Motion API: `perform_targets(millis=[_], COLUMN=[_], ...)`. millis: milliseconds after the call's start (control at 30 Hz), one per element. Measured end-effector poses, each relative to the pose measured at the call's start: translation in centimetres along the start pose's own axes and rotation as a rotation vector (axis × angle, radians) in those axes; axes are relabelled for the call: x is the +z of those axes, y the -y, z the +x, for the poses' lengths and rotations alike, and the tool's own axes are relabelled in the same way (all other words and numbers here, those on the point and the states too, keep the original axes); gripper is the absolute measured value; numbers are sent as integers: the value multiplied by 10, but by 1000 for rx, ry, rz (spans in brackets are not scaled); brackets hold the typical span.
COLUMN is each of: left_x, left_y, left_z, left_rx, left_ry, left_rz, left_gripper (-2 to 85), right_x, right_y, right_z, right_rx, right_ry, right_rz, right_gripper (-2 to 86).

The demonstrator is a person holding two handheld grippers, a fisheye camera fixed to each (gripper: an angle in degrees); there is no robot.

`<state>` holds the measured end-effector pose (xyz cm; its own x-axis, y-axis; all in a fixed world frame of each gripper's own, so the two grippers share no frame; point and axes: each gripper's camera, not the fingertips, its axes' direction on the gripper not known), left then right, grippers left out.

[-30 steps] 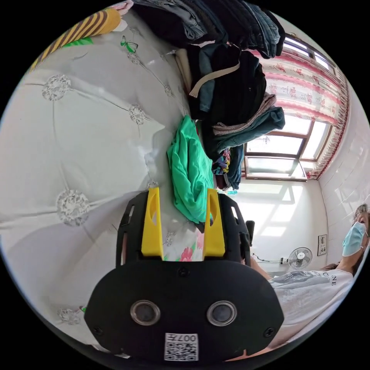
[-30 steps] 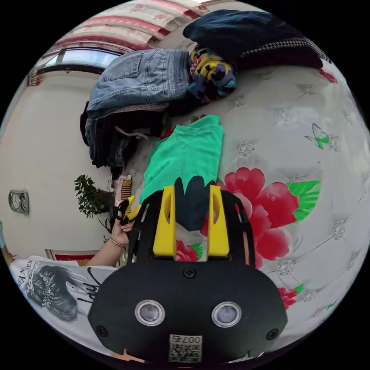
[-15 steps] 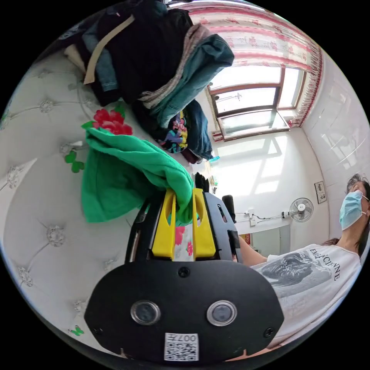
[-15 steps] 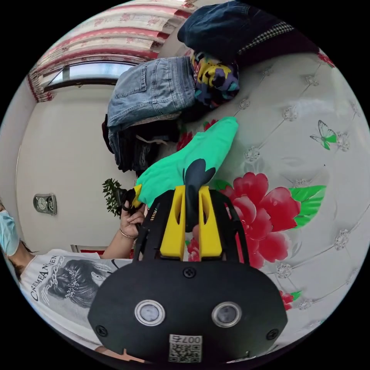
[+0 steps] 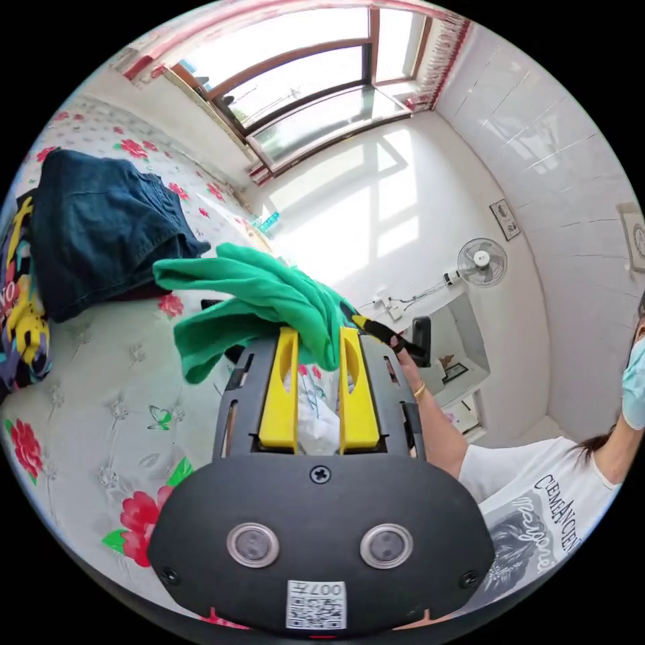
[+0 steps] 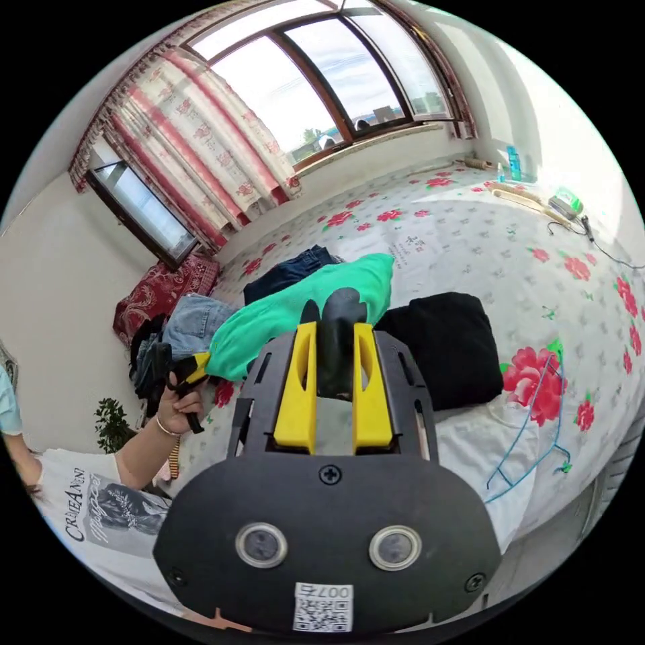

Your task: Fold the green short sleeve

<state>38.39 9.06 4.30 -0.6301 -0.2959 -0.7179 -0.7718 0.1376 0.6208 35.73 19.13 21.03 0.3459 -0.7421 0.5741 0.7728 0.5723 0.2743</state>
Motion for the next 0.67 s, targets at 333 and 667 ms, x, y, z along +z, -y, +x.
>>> perform_targets(millis=[333, 667], left_x=[-41, -244], left_y=[-218, -418], left_z=[-73, 34], left_rx=[-355, -886], left_ry=[496, 1062], left_rz=[-240, 417], left_gripper=[74, 89], right_x=[84, 254], right_y=[-134, -325], right_z=[38, -166], right_rx=[81, -567], right_ry=[-97, -30], right_rz=[-168, -751], right_gripper=[43, 34])
